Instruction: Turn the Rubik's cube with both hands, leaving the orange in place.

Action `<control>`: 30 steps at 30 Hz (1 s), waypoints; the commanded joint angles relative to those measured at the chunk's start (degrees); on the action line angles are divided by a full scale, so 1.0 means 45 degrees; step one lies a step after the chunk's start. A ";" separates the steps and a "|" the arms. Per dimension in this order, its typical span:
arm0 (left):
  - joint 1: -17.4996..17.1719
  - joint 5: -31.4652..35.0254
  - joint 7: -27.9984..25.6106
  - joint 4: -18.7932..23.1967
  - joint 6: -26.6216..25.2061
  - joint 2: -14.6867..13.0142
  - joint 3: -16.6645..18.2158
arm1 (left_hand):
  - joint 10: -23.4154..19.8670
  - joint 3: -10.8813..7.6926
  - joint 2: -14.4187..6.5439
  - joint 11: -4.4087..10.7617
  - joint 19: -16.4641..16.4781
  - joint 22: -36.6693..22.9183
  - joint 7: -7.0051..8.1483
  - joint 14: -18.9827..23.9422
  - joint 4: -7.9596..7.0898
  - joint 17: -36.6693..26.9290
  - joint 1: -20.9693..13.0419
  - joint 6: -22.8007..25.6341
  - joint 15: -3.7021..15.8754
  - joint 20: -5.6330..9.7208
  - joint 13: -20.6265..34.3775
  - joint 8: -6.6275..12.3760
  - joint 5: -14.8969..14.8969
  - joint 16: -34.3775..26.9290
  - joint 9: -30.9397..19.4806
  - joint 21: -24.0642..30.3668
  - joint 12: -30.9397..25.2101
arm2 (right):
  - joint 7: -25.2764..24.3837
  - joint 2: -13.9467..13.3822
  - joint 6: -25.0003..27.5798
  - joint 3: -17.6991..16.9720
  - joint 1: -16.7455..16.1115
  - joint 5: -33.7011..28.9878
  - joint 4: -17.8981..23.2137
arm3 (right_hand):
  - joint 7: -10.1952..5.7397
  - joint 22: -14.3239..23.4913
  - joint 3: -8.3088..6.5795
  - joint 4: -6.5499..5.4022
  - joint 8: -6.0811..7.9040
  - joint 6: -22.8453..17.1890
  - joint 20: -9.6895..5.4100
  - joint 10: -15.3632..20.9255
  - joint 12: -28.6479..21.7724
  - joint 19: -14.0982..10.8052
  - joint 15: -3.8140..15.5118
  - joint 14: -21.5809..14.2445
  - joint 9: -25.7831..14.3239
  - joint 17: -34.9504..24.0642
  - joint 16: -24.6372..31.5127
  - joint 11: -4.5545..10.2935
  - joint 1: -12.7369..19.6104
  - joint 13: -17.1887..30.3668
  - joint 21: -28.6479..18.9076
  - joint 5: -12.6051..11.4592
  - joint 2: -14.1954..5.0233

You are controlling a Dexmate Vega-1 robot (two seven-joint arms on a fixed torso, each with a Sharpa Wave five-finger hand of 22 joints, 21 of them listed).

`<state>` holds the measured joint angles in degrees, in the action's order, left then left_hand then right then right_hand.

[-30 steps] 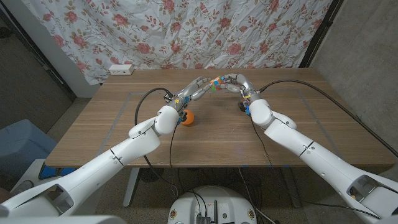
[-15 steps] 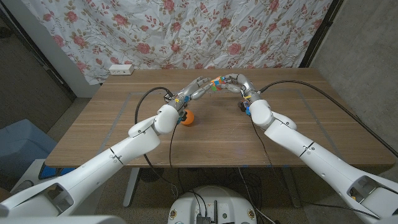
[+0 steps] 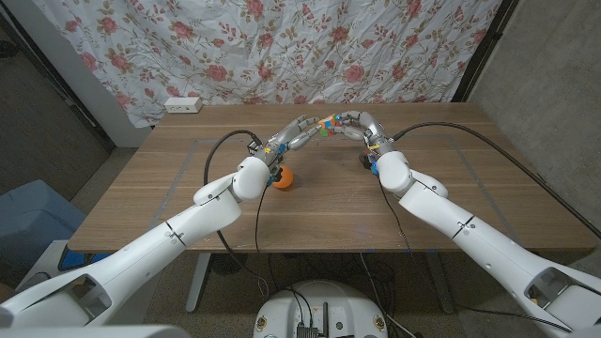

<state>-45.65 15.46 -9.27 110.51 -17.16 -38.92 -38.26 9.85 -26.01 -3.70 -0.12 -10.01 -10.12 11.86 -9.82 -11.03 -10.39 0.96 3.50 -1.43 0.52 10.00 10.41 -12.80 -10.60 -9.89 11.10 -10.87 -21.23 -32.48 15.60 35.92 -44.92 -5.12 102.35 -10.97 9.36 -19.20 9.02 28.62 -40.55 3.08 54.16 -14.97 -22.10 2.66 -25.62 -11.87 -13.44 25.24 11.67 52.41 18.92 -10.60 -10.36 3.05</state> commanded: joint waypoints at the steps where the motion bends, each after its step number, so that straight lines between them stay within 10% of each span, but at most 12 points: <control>1: -0.0048 -0.0025 -0.0031 0.0023 0.0092 -0.0043 -0.0005 | 0.1082 0.0002 -0.1443 -0.0031 -0.0582 -0.0037 0.0016 -0.1849 0.0005 -0.0028 -0.0041 0.0135 -0.0045 -0.0042 0.0024 0.0026 -0.0092 -0.0071 0.0014 0.0091 -0.0090 | -0.0190 0.0042 0.0030 -0.0035 -0.0095 -0.0106 0.0120 | -0.0389 0.0041 0.0041 -0.0018 0.0071 -0.0543 -0.0036 0.0322 -0.0066 -0.0072 0.1678 -0.0112 -0.0059 -0.0051 0.0060 0.0185 0.0549 0.0050 -0.0044 -0.0052 -0.0598; 30: -0.0217 0.0054 -0.0033 0.0210 -0.0087 -0.0066 0.0000 | 0.0860 -0.0043 -0.1474 -0.0002 -0.0502 -0.0024 -0.0126 -0.1720 0.0025 -0.0010 -0.0074 0.0410 -0.0020 -0.0076 0.0020 0.0051 -0.0144 -0.0071 0.0017 0.0110 -0.0140 | -0.0632 0.0371 0.0227 0.0038 -0.0201 -0.0334 0.0174 | -0.0389 0.0042 0.0132 0.0008 0.0097 -0.0703 -0.0072 0.0565 -0.0040 -0.0162 0.1712 -0.0312 -0.0063 -0.0062 0.0226 0.0192 0.0649 0.0114 -0.0055 -0.0059 -0.0650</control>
<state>-46.40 15.50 -9.29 111.24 -16.88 -39.36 -38.30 9.85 -26.02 -3.70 -0.11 -10.01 -10.14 11.24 -9.82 -11.03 -10.40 0.96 4.91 -1.43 0.52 10.00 10.40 -13.29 -10.60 -9.73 11.10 -11.26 -23.21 -31.63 16.20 35.91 -45.68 -6.33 103.16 -10.46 9.48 -18.71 9.03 28.60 -41.06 2.86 54.68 -14.85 -22.31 2.76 -26.33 -11.85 -13.44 25.66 11.16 52.43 19.34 -10.60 -10.40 3.06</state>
